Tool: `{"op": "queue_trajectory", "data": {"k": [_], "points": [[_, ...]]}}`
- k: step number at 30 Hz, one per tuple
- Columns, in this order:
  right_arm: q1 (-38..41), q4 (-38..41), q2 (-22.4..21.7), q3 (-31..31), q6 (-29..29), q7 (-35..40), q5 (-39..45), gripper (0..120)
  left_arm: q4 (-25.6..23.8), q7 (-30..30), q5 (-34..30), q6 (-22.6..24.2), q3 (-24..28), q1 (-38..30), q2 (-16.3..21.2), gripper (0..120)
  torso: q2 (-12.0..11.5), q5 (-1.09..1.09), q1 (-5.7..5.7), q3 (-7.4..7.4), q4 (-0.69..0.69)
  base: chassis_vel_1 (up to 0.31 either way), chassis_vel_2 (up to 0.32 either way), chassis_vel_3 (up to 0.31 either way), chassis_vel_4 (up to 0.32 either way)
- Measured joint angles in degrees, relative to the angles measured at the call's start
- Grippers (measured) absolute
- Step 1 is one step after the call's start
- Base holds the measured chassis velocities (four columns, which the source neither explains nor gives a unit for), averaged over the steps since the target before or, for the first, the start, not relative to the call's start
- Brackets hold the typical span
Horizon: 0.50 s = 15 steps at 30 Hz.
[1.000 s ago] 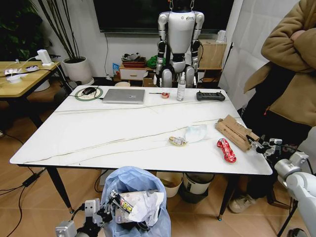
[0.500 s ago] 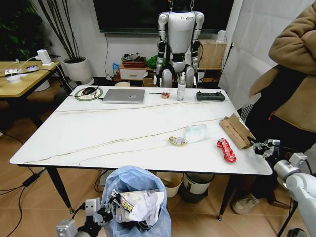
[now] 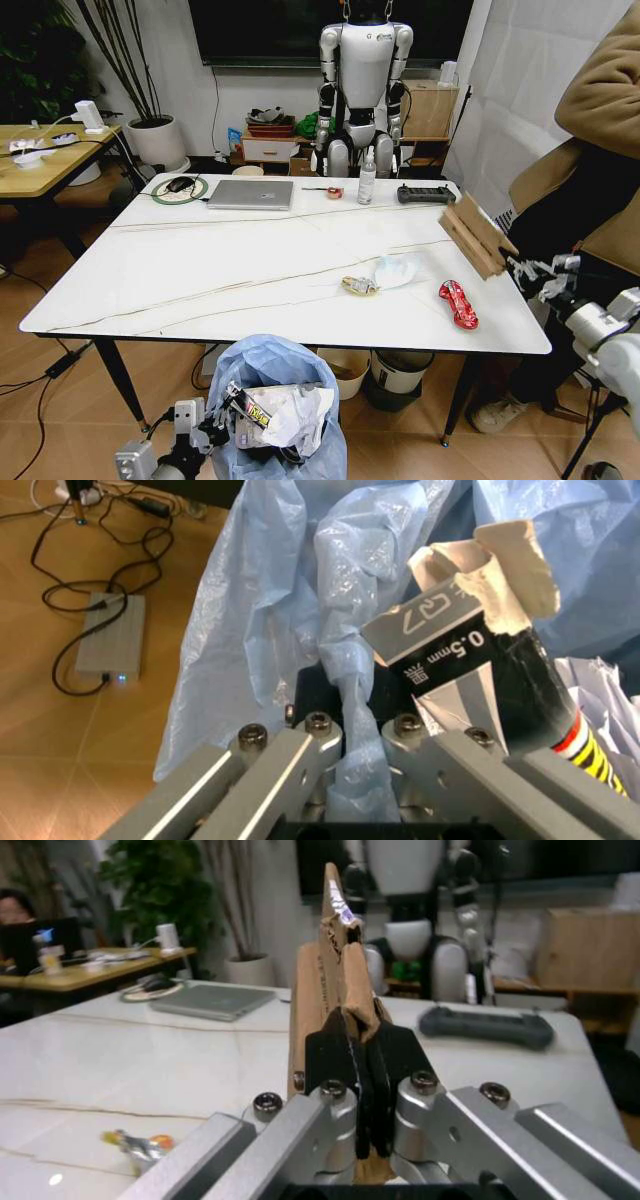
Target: Pick up the trash bin and place the trash from the table into it.
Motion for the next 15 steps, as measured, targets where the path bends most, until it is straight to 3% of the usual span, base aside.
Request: {"op": "queue_trajectory", "data": {"k": [2, 7, 15], "points": [[-0.8, 2.1, -1.1, 0.1, -0.1, 0.4, 0.5, 0, 0.0, 0.0, 0.0, 0.0, 0.0, 0.0, 0.0, 0, 0.0, -0.02, 0.00, 0.00, 0.00, 0.000, 0.000, 0.000, 0.000], [-4.7, 17.9, -7.1, 0.0, -2.5, 3.7, 6.0, 0, -0.3, 0.0, -0.1, 0.0, -0.2, -0.1, 0.0, 0, 0.0, -0.04, 0.00, 0.00, -0.01, 0.000, 0.000, 0.000, 0.000], [-7.7, 32.6, -11.9, -2.9, -5.7, 8.7, 9.3, 0, -0.4, 0.0, -0.2, 0.0, -0.4, -0.4, 0.0, 0, 0.0, 0.02, 0.00, 0.00, 0.00, 0.000, 0.000, 0.000, 0.000]]}}
